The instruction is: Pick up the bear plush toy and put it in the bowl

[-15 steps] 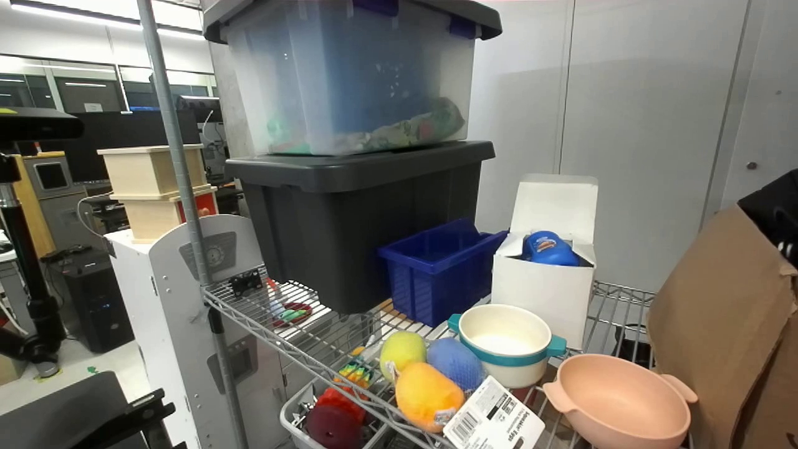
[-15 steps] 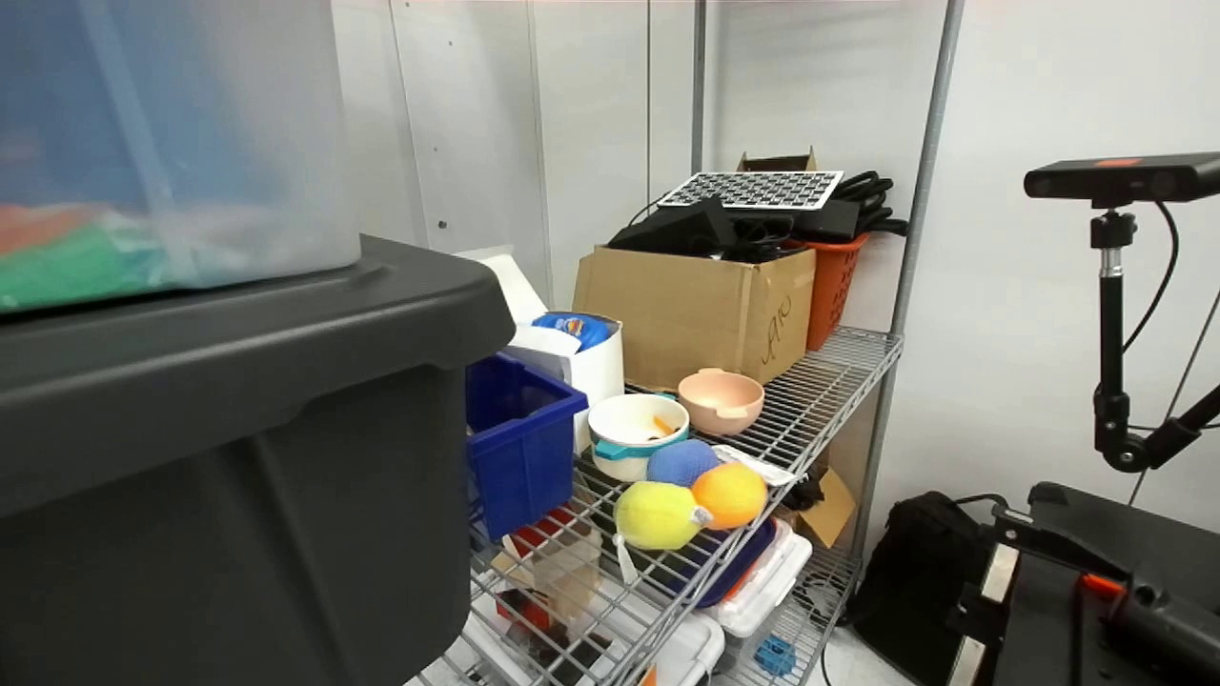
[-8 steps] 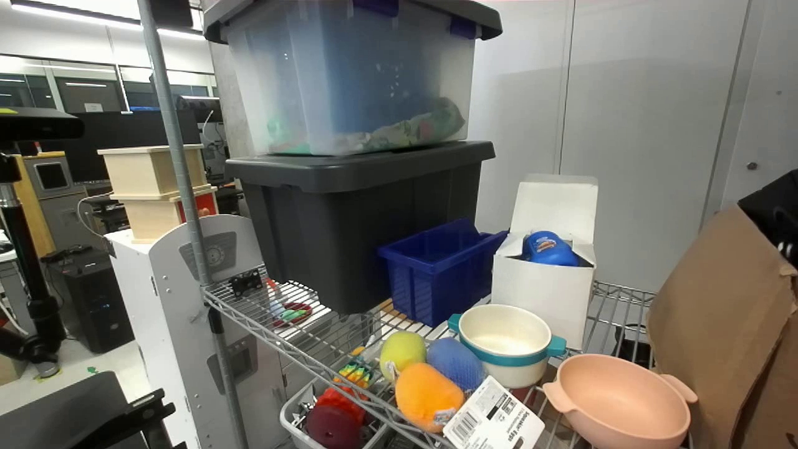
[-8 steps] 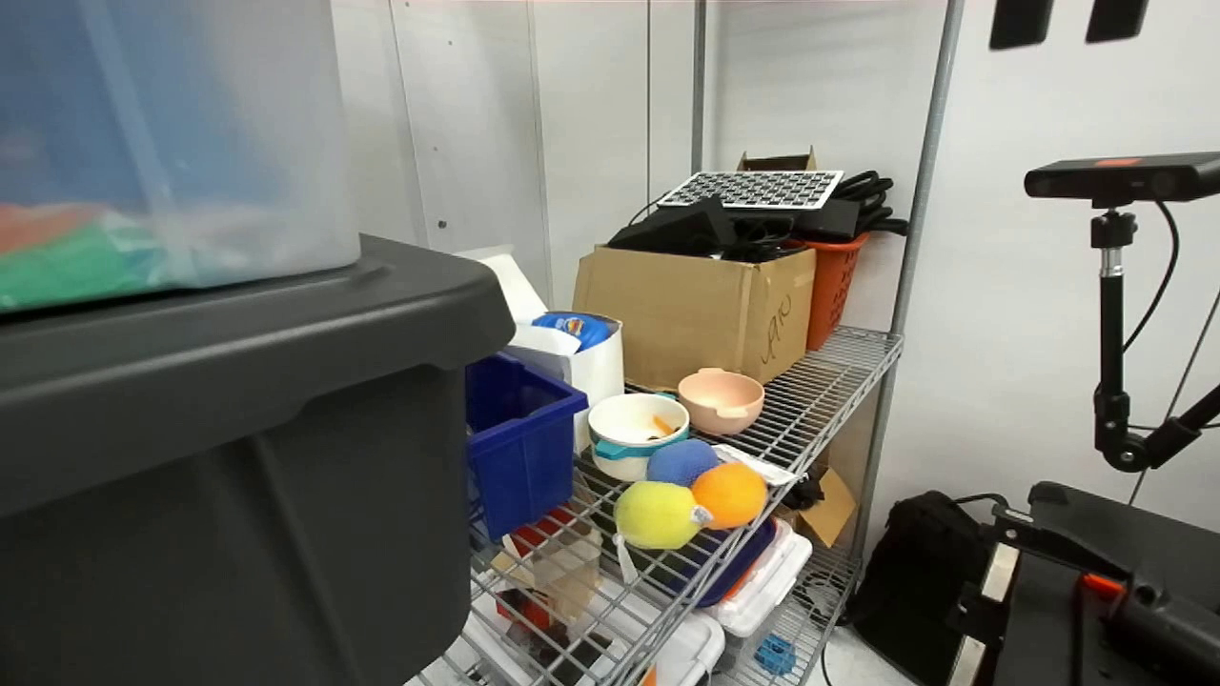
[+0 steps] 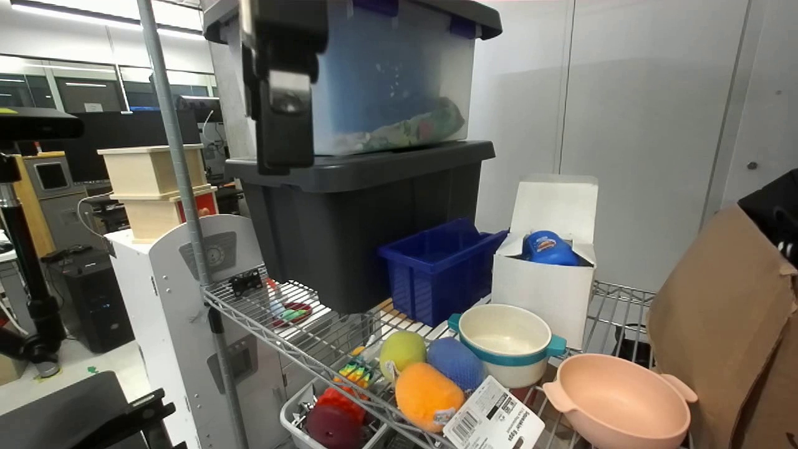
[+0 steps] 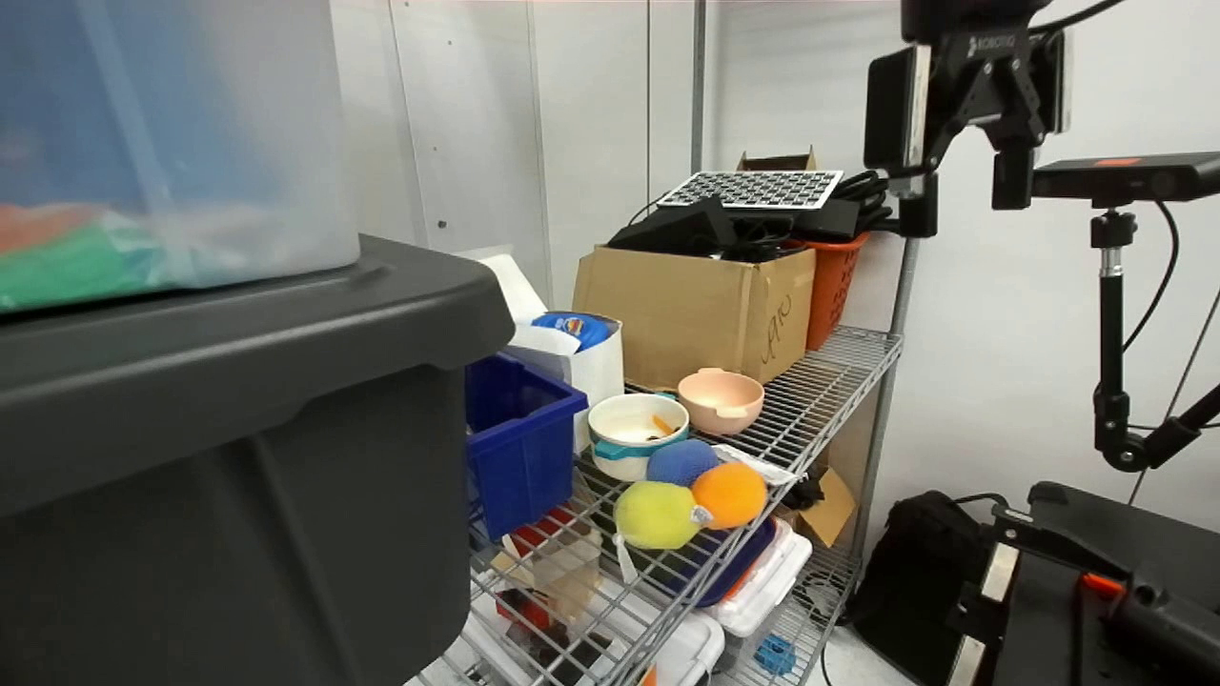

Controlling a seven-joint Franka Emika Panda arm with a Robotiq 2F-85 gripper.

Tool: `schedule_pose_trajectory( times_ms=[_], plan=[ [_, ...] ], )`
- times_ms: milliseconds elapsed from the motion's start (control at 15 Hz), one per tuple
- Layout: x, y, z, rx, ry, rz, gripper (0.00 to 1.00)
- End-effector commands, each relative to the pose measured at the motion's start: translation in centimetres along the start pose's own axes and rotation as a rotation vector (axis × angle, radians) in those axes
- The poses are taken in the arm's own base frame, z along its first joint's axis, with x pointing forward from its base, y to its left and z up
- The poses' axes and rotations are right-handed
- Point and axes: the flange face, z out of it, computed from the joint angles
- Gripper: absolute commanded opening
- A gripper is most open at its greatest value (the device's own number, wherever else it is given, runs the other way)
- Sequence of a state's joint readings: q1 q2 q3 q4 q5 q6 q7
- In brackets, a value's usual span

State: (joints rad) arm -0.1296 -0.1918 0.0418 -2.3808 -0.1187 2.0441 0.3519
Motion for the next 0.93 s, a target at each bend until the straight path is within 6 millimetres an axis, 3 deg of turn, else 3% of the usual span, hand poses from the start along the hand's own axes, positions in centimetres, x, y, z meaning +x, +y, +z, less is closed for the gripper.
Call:
schedule_pose_trajectory(
  times_ms=[0,467,733,867],
  plan=[
    [3.7,-0.3,2.4,-0.034,-0.020,0.038,1.00],
    [9.5,-2.4,5.9,-0.060,0.002,0.092,1.00],
    [11.3,-3.7,7.1,-0.054,0.020,0.089,1.00],
    [12.3,-4.0,8.7,-0.060,0.019,0.097,1.00]
  ],
)
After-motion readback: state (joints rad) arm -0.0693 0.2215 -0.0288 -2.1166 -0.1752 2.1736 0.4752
